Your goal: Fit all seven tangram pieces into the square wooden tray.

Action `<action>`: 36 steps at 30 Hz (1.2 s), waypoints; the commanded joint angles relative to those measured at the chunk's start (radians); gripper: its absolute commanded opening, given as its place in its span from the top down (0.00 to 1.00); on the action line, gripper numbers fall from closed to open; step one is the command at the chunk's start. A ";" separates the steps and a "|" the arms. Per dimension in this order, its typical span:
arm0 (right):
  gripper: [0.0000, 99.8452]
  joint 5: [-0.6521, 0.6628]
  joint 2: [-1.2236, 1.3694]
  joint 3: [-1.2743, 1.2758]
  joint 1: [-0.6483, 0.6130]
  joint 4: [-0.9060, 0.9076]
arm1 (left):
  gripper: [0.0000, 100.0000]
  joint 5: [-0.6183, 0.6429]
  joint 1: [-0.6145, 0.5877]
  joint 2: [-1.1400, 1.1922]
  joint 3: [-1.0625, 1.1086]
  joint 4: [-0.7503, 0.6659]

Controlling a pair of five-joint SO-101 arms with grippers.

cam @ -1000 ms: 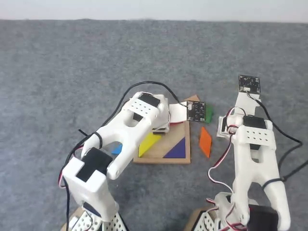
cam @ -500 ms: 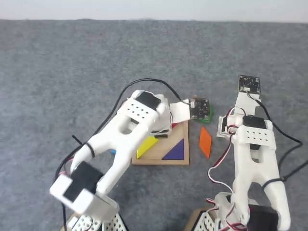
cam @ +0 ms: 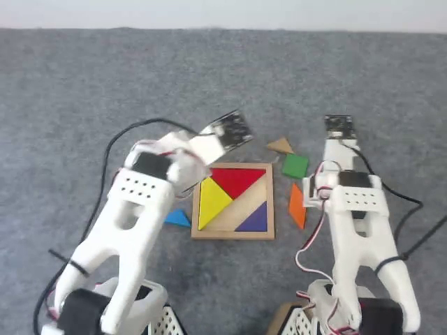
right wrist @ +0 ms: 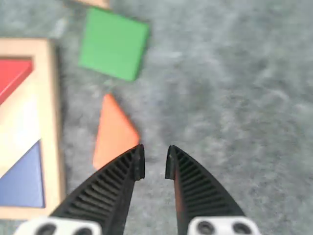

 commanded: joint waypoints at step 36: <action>0.89 -0.313 0.374 -0.163 -0.157 -0.096 | 0.99 0.003 -0.328 -0.095 0.469 -0.404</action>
